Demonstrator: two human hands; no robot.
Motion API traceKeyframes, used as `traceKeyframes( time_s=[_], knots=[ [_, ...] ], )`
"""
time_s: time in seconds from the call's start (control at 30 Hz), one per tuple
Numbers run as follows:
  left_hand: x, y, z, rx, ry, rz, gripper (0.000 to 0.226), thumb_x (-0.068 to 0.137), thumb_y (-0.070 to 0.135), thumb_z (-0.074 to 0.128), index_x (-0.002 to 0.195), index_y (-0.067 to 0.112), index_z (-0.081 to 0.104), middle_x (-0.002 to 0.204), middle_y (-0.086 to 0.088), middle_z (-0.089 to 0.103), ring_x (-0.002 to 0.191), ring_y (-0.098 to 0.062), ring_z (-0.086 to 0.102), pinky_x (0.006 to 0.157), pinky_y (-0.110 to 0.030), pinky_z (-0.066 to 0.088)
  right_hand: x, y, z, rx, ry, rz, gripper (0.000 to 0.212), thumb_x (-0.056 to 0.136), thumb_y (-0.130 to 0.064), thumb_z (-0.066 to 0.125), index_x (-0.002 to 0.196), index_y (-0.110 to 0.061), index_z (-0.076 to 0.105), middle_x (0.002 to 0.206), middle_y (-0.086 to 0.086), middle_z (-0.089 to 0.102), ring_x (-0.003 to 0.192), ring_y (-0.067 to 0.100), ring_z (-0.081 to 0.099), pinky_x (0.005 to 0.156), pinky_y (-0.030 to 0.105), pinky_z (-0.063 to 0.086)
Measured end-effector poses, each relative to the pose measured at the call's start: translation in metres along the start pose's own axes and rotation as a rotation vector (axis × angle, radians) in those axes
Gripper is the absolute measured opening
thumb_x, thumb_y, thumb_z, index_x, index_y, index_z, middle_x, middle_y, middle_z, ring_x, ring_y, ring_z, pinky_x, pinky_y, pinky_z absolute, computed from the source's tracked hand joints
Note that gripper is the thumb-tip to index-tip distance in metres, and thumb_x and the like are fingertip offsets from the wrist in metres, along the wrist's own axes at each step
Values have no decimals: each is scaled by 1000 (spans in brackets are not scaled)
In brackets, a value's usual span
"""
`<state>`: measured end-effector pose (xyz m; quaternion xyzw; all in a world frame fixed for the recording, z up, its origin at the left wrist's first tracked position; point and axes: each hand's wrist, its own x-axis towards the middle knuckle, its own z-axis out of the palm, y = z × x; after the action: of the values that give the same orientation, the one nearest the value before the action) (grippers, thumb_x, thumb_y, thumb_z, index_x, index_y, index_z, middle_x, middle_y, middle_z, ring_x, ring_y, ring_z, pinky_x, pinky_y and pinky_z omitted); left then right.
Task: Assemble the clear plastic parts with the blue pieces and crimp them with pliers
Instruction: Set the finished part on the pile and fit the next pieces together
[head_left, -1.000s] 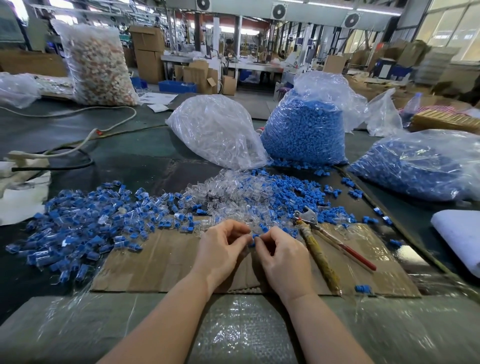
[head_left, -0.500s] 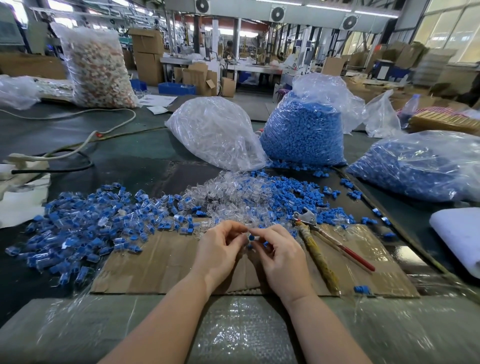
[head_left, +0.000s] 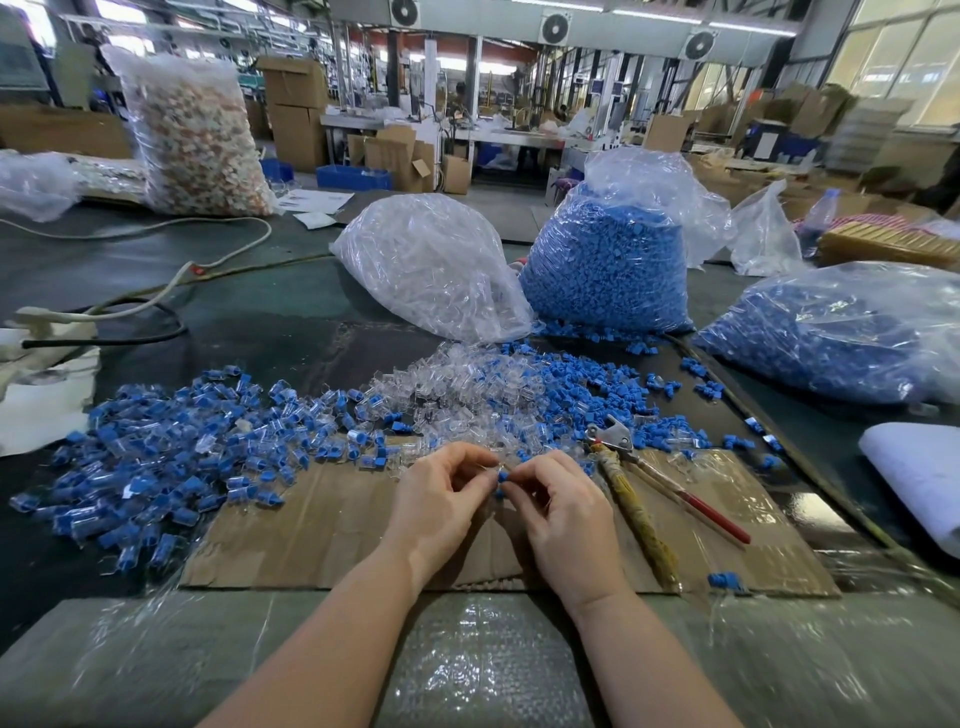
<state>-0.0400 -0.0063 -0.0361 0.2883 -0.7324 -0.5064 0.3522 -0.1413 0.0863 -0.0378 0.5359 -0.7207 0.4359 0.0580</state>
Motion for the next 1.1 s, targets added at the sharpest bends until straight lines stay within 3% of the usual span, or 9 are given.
traceKeyframes(
  time_s=[0.13,0.27,0.4,0.53,0.7,0.8,0.93,1.1],
  knots=[
    [-1,1,-1,-19,-6,-6,23,82,1,66,81,23,64,74,2,66,63,5,59,61,-10,46,1,1,1,18,-1,-15,3,84,-13,68,86,-12,66,84,-2,61,79,15,57,72,35,50],
    [0,0,-2,-29,-10,-13,22,82,0,65,83,22,65,78,0,69,69,-2,63,65,-12,49,1,0,0,84,-41,-38,21,83,-13,68,104,-17,70,91,-4,64,87,13,60,78,33,51],
    [1,-2,-1,-66,-12,-37,19,82,1,66,83,20,66,80,-6,70,74,-12,64,68,-19,51,1,0,-1,110,-39,-22,17,83,-18,69,97,-12,72,89,1,65,85,18,61,76,39,51],
    [1,-4,-1,-90,-25,-39,18,82,1,66,83,19,67,77,-4,70,71,-11,65,65,-20,51,1,0,0,85,-12,-23,11,83,-10,68,94,-11,71,88,-1,64,84,16,60,75,37,51],
    [2,-4,-1,-83,-17,-40,23,82,-1,65,83,21,67,79,-4,71,74,-13,65,68,-21,52,1,-2,-1,132,-46,-22,23,83,-21,64,104,-15,71,91,-2,64,85,14,60,78,34,51],
    [1,-4,-1,-74,-22,-37,22,82,-2,64,83,20,66,80,-6,70,75,-14,65,70,-22,53,0,-3,-2,140,-53,-11,26,81,-27,60,100,-12,72,90,0,64,85,18,62,76,37,52],
    [0,-3,-1,-97,-39,-49,15,82,1,65,87,14,67,79,-7,70,71,-12,65,65,-19,51,0,0,0,78,10,-22,3,83,-11,69,86,-11,68,84,-3,62,80,14,58,72,35,50],
    [0,-2,-2,-72,-33,-37,14,82,1,66,88,14,67,79,-8,70,69,-9,64,64,-17,51,0,0,1,43,27,-13,7,81,-12,72,79,-11,65,78,-3,61,74,14,56,69,33,49]
  ],
)
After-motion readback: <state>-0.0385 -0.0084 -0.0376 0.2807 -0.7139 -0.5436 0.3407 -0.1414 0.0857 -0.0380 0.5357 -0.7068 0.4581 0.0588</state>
